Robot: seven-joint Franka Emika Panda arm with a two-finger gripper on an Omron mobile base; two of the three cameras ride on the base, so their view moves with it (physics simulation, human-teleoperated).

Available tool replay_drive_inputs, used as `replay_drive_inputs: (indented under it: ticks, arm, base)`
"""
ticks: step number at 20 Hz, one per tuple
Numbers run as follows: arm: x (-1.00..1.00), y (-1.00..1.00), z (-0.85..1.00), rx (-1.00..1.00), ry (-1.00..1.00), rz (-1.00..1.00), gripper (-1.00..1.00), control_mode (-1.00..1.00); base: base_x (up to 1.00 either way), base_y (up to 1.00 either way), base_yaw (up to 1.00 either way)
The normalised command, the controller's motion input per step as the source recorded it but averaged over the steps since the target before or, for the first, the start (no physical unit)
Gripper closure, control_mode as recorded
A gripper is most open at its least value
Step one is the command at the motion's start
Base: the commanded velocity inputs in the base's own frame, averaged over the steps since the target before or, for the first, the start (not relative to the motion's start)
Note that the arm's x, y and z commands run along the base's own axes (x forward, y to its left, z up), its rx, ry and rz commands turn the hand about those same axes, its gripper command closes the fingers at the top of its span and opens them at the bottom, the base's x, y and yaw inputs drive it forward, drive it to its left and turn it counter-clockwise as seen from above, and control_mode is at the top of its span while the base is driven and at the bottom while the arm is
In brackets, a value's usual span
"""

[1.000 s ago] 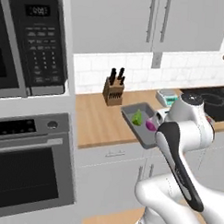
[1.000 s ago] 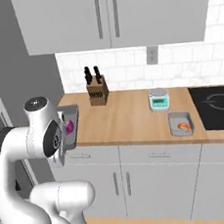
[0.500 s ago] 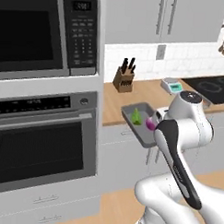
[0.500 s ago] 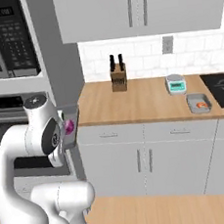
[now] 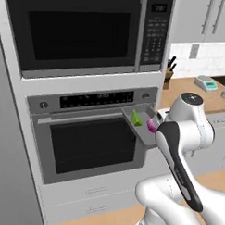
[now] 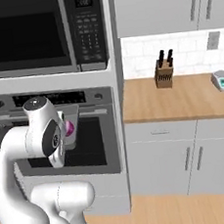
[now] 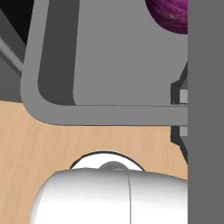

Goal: Take the meat container that has the shrimp and place it on the second highest rack of the freezer. Then take the vegetable container that has the onion and lemon wedge and place it on the highest rack of the freezer.

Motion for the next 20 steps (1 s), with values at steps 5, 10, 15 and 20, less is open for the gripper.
replay_drive_inputs:
  ticks: [5,10,15,20]
  arm:
    - [0.00,0.00,0.00,0.00,0.00,0.00,1.00,1.00]
    - [0.00,0.00,0.00,0.00,0.00,0.00,1.00,1.00]
    - [0.00,0.00,0.00,0.00,0.00,0.00,1.00,1.00]
    - [0.00,0.00,0.00,0.00,0.00,0.00,1.00,1.00]
  base:
    - [-0.04,1.00,0.00]
    - [-0.01,1.00,0.00]
    - [0.00,1.00,0.00]
    - [0.00,1.00,0.00]
